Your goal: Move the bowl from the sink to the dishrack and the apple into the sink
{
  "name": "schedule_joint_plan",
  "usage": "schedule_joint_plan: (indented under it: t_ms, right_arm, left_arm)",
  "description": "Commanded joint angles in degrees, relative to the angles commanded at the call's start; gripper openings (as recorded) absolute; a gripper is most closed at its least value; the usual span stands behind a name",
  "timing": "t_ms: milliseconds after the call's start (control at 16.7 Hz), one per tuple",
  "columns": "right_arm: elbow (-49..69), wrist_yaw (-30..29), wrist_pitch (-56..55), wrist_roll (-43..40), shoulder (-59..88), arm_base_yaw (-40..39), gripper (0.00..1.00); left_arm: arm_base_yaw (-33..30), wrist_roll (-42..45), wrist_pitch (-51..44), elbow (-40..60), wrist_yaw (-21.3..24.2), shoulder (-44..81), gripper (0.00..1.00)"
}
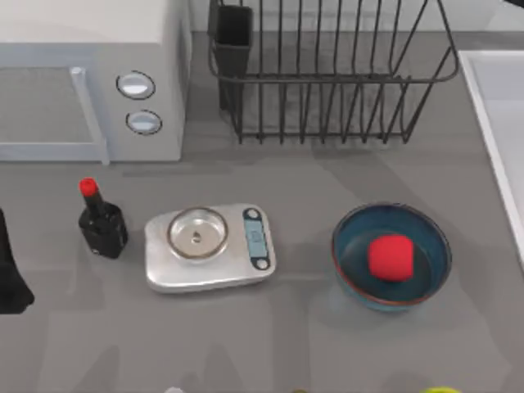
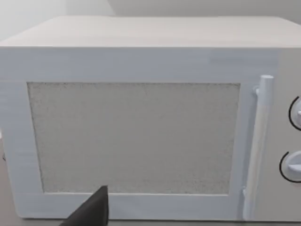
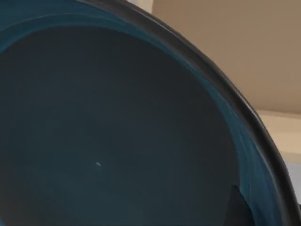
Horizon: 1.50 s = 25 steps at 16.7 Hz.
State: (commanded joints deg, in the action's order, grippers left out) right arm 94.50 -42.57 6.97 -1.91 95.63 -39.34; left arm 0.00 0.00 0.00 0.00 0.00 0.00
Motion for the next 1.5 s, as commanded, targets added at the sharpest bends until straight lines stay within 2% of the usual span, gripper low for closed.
schedule_joint_plan:
  t_ms: [240,720,900,1260,1500]
  right_arm:
    - [0.3,-4.4,-6.5,3.2,-0.2,-6.1,0.00]
    - [-0.7,-3.9,-8.6,3.3,1.4,-5.4,0.00]
    - [-3.8,-2.5,-16.2,3.2,6.0,-3.9,0.00]
    - [-13.5,2.2,-39.6,3.1,17.4,0.8,0.00]
    - [-17.9,4.4,-46.8,2.9,21.3,3.0,0.00]
  left_arm:
    - [0.0,0.0,0.0,0.0,0.0,0.0,1.00]
    - [0.0,0.0,0.0,0.0,0.0,0.0,1.00]
    - [0.0,0.0,0.0,0.0,0.0,0.0,1.00]
    - [0.0,0.0,0.0,0.0,0.0,0.0,1.00]
    - [0.0,0.0,0.0,0.0,0.0,0.0,1.00]
